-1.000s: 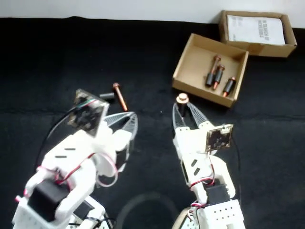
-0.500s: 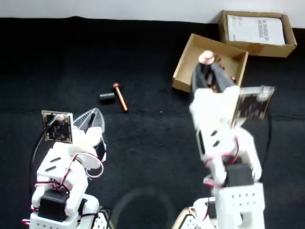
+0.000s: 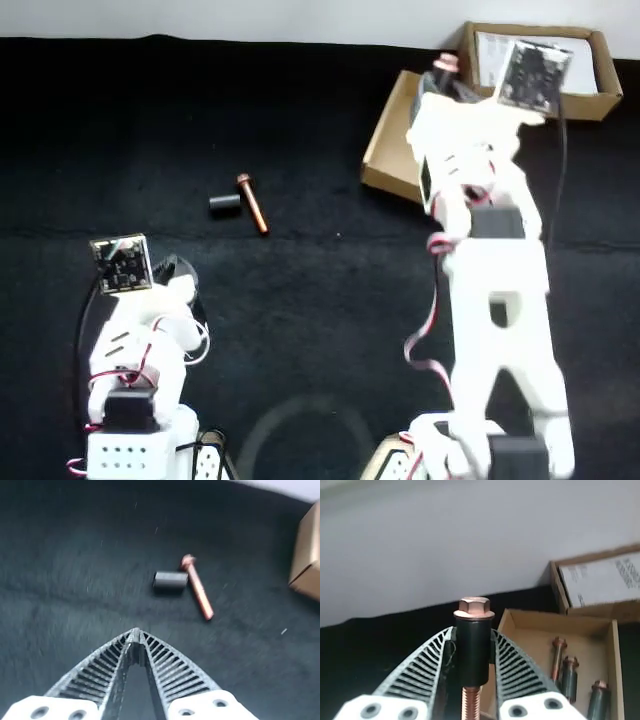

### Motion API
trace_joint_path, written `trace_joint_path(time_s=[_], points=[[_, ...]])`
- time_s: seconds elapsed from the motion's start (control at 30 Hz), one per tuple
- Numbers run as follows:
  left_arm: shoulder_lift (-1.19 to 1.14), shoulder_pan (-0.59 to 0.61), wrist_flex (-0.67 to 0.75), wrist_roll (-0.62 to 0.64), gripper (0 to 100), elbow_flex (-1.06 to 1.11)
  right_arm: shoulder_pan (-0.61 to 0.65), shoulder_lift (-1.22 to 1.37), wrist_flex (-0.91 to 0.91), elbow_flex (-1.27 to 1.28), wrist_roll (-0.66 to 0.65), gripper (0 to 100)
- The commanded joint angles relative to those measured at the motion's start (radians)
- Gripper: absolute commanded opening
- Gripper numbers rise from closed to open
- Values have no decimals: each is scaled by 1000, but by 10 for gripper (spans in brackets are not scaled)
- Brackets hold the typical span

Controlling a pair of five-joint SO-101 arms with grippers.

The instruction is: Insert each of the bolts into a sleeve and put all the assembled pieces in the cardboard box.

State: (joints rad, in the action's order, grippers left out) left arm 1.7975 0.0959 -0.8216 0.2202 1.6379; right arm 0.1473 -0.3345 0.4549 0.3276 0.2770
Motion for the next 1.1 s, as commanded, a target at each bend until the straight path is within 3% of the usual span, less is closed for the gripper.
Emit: trace_joint_path(time_s=[0.0,0.4,0.93,1.07], points=[[5,30,77,-2,24,59,-36,130,77,-191,72,7],[5,47,5,-3,27,58,-64,685,383,-723,97,7],[8,50,3,-6,27,58,-65,1362,398,-1455,41,9],[10,51,3,-6,27,58,-58,1411,441,-1520,41,91]])
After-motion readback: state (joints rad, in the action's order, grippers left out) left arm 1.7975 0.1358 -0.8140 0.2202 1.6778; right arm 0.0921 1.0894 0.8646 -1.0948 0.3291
